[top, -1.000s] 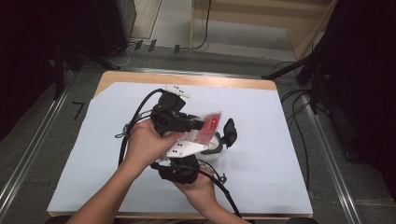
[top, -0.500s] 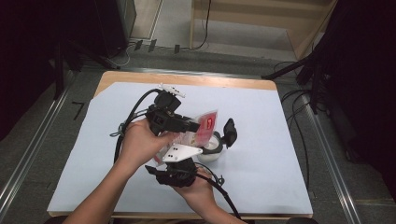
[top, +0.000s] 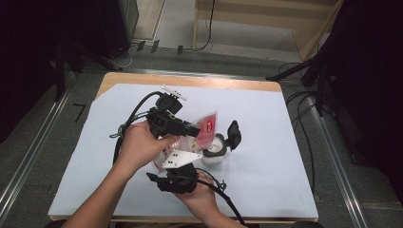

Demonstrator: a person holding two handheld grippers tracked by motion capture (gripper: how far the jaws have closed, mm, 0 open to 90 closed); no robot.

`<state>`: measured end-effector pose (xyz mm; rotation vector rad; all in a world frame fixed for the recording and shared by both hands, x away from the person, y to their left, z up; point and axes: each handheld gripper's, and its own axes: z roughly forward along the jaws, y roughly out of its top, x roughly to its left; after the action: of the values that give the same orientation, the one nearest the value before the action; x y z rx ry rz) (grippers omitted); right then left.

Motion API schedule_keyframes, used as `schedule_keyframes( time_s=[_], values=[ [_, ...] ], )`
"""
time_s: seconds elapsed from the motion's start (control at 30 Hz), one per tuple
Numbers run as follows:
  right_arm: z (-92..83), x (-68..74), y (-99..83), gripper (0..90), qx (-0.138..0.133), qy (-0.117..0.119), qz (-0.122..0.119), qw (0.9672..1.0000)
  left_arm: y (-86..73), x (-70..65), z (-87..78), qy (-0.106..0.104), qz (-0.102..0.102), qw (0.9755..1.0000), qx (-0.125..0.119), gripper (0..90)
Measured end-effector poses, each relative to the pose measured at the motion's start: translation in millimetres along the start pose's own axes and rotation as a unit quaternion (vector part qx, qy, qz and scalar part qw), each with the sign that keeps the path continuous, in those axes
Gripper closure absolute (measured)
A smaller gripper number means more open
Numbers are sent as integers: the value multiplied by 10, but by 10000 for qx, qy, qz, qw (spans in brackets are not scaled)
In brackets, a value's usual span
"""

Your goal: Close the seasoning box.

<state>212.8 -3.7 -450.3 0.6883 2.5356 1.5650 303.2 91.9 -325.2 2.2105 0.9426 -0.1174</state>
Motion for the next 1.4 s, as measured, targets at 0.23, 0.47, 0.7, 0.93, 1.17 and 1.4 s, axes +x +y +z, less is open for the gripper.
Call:
schedule_keyframes(
  time_s=[0.23,0.47,0.7,0.93,1.17,1.4],
  values=[
    [18,11,-25,585,28,-26,-55,10000,-6,14,23,-20,-19,10000,91,708],
    [24,11,-25,557,13,22,-27,10000,-7,6,22,15,7,9999,123,724],
    [58,27,-61,564,116,-34,-207,9997,-13,21,39,11,-54,9997,238,724],
    [99,55,-122,553,238,-117,-384,9989,-21,48,79,40,-98,9993,352,722],
    [150,60,-193,558,359,-129,-470,9982,-29,64,155,79,-95,9989,454,723],
    [170,51,-230,564,401,-130,-530,9977,-43,96,229,-1,-117,9986,519,727]
  ],
)
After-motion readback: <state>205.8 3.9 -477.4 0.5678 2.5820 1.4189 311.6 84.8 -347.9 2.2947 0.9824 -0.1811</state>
